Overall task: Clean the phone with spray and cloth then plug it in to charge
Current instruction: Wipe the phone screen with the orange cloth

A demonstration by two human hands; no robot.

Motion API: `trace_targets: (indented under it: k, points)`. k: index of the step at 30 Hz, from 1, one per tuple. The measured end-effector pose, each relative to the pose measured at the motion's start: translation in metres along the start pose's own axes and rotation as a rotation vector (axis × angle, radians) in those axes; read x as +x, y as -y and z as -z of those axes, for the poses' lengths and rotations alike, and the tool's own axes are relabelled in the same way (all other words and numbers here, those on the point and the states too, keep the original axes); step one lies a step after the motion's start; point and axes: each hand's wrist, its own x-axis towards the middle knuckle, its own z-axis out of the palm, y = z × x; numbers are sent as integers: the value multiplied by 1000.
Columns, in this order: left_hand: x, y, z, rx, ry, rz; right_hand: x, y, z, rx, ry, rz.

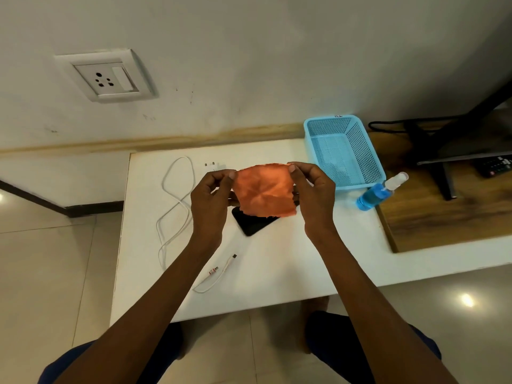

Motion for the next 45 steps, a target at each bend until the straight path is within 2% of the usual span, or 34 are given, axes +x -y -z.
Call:
trace_targets:
  k: [6, 12, 20, 26, 31, 35, 38, 41, 45]
  points:
    - [-10, -4, -9, -18, -4, -30, -23, 1, -17, -169, -12, 237]
    - [-17, -8, -16, -7, 109, -75, -35, -2, -30, -122, 122, 369]
    - [-19, -9, -16, 45, 156, -112, -32, -5, -30, -115, 149, 335]
    - [-14, -5, -9, -62, 195, -118, -32, -1, -27, -142, 191, 334]
    - [-7, -3, -7, 50, 179, -168, -33, 4, -27, -119, 159, 378]
    - [-3, 3, -3, 161, 107, -165, -27, 8, -24, 66, 137, 180]
    - [2, 3, 2, 100, 287, -31, -18, 12, -18, 202, 129, 9]
    - [1, 1, 2, 73, 460, 22, -13, 12, -14, 271, 83, -60]
    - [0, 4, -2, 191, 467, 51, -10, 9, -13, 284, 49, -99]
